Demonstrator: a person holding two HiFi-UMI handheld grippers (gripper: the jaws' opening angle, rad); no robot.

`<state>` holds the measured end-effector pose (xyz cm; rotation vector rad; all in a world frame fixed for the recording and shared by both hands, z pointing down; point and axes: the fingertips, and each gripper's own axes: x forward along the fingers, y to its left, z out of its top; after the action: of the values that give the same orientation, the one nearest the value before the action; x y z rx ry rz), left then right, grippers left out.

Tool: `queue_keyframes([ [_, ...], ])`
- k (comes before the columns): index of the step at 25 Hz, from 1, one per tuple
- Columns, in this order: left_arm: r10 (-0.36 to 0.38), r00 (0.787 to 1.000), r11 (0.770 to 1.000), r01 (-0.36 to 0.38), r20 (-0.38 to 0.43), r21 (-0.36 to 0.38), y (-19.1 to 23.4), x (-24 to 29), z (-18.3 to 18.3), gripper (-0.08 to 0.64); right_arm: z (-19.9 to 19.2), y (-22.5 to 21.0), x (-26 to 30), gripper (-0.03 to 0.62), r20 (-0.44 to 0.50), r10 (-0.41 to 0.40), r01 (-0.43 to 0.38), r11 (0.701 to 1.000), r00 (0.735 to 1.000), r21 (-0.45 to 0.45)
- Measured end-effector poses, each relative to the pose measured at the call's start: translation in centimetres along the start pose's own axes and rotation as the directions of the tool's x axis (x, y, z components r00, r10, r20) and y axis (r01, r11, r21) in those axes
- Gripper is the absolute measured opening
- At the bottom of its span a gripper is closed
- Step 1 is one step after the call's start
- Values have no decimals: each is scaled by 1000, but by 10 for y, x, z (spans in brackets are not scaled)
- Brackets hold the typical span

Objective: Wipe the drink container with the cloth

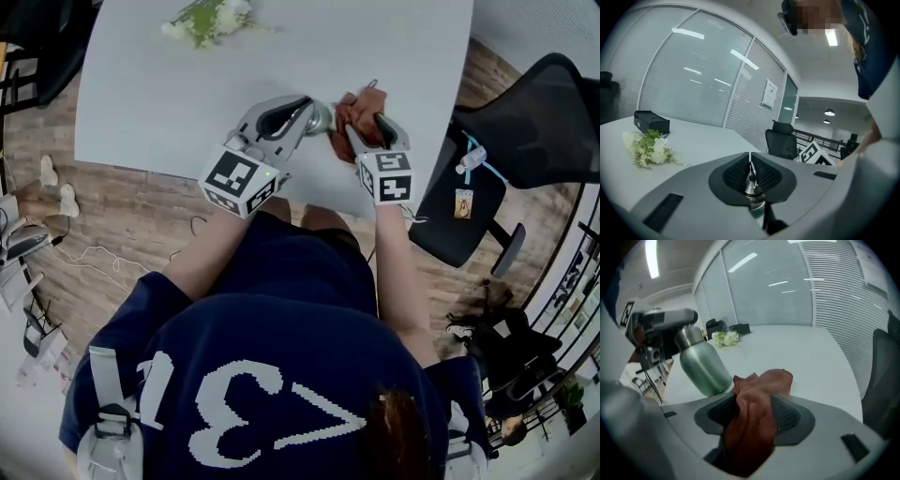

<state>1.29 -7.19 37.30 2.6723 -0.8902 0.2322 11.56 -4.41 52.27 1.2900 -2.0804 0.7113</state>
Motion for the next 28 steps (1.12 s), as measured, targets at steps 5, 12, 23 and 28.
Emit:
queue_keyframes([
  [5,37,999,998,-35,34,-57,22,-17,-1,26,4,14,7,82,43,49,-50,999,998,8],
  [12,101,992,989,-92,72,-113,39,-33,-3,26,106,77,-21,66,359,320,-387,912,877,135],
  [23,110,991,989,-102,71,-105,46,-34,-5,26,124,101,-17,61,343,306,-341,939,888,43],
  [28,88,994,992,-82,68,-91,44,-37,-6,26,78,67,-1,61,238,203,-215,976,950,28],
])
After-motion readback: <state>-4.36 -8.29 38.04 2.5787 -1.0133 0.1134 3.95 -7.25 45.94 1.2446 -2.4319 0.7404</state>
